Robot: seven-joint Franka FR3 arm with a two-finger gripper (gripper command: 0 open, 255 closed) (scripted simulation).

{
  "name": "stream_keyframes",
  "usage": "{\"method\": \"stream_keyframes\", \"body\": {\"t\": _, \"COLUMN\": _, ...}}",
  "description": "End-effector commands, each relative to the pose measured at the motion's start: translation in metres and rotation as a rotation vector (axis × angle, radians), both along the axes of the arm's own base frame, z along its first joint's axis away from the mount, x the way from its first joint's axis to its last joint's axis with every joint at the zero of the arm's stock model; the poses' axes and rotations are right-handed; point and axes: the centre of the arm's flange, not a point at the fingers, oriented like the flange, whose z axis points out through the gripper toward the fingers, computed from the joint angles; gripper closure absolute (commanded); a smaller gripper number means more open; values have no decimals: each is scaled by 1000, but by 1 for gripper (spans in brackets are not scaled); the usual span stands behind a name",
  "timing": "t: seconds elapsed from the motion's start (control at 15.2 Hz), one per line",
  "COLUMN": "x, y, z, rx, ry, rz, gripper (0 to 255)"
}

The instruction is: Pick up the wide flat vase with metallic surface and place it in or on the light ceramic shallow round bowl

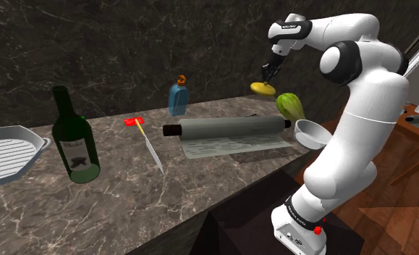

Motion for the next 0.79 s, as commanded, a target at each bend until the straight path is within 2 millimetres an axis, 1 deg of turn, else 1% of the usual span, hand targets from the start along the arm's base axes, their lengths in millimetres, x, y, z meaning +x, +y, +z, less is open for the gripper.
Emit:
{"method": "stream_keyframes", "body": {"t": 0.0, "x": -25, "y": -9, "z": 2, "rx": 0, "ry": 0, "rz": 1, "gripper": 255}}
{"method": "stream_keyframes", "body": {"t": 0.73, "x": -161, "y": -59, "z": 17, "rx": 0, "ry": 0, "rz": 1, "gripper": 255}}
